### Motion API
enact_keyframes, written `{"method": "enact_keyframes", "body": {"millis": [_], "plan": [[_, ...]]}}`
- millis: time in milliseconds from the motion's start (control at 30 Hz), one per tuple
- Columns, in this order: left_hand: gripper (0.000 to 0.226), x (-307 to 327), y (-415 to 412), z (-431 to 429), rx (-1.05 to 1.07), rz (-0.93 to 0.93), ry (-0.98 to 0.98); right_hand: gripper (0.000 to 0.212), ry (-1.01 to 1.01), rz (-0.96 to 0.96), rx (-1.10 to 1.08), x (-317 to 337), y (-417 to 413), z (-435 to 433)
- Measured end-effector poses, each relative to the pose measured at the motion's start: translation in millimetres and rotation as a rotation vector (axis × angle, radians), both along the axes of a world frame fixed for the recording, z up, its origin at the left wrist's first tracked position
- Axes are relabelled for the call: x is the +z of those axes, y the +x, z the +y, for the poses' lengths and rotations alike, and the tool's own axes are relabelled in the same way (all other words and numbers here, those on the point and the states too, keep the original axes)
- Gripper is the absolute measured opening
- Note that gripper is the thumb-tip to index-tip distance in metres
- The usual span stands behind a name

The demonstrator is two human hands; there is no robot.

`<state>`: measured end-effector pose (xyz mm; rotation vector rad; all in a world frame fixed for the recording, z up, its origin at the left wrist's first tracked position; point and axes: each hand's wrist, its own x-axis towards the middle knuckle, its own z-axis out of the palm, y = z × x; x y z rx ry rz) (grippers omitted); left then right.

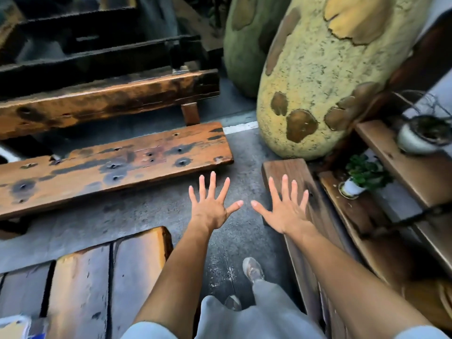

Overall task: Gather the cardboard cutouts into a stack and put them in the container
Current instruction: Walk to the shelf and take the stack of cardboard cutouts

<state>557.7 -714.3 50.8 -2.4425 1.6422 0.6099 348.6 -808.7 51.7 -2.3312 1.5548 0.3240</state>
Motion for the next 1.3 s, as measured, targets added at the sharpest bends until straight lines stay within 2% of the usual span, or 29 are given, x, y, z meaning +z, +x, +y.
{"method": "enact_keyframes", "body": {"millis": [233,667,1000,1300], "plan": [[0.115,-1,-49,-19,-0.193,-0.003,0.009,0.105,-0.007,-0.023,-0.211,0,-61,21],[0.097,15,-184,-97,-0.548,-0.001,0.004,0.106,-0.034,-0.012,-0.562,23,-201,16],[0.109,38,-312,-156,-0.76,-0.012,-0.069,0.103,-0.097,-0.066,-0.743,44,-302,-5],[0.112,99,-444,-221,-0.958,-0.015,-0.263,0.105,-0.354,-0.023,-0.905,110,-427,-30]]}}
